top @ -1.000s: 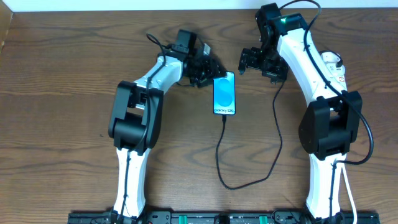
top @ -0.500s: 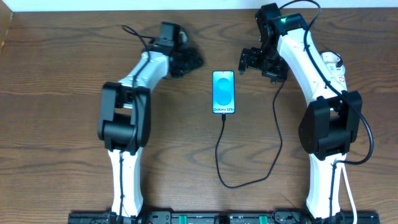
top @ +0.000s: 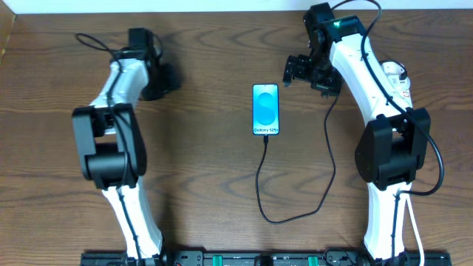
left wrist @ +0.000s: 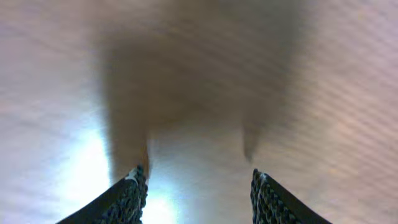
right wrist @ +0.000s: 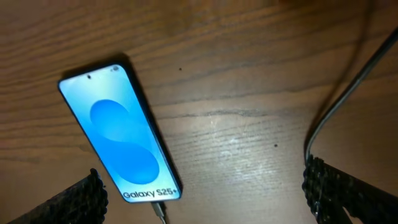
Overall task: Plug charger to phone and switch on socket
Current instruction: 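Pull the left gripper back left away from the phone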
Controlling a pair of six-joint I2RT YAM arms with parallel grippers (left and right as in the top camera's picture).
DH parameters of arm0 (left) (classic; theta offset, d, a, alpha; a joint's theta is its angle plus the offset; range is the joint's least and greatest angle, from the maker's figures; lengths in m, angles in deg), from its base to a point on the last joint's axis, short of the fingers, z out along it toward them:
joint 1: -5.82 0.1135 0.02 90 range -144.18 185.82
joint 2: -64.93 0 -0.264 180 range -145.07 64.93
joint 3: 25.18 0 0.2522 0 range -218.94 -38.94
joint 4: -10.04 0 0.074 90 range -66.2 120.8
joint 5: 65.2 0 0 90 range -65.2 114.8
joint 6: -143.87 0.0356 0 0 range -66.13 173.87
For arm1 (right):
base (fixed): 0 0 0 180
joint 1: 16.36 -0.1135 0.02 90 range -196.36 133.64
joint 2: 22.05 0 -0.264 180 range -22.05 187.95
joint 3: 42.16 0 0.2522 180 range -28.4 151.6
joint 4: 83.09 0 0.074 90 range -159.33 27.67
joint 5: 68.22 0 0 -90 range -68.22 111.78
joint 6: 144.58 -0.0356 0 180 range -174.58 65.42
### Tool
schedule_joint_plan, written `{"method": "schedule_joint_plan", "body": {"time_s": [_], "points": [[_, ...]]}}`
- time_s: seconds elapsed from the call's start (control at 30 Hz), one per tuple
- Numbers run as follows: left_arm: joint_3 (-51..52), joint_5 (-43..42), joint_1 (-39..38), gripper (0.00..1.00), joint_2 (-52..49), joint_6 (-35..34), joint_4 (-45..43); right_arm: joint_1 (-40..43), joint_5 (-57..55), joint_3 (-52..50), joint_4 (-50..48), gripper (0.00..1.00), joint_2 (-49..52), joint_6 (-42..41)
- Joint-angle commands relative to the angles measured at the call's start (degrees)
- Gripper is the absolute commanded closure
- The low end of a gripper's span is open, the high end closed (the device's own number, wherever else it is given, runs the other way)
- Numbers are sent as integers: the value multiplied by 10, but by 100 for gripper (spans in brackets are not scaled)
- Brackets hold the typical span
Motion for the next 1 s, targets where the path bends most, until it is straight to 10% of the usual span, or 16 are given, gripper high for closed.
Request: {"method": "schedule_joint_plan", "body": {"time_s": [0.0, 0.5, 0.53, 0.57, 0.97], "points": [[2, 85, 5, 45, 79, 75, 41, -5, -7, 3, -6, 1, -21, 7], [2, 94, 5, 45, 284, 82, 276, -9, -7, 3, -15, 1, -21, 7], [2, 95, 5, 38, 289, 82, 284, -9, -7, 3, -15, 1, -21, 7], [2, 95, 5, 4, 292, 82, 289, -9, -7, 3, -15, 1, -21, 7], [2, 85, 5, 3, 293, 78, 291, -9, -6, 3, -14, 1, -21, 8]]}}
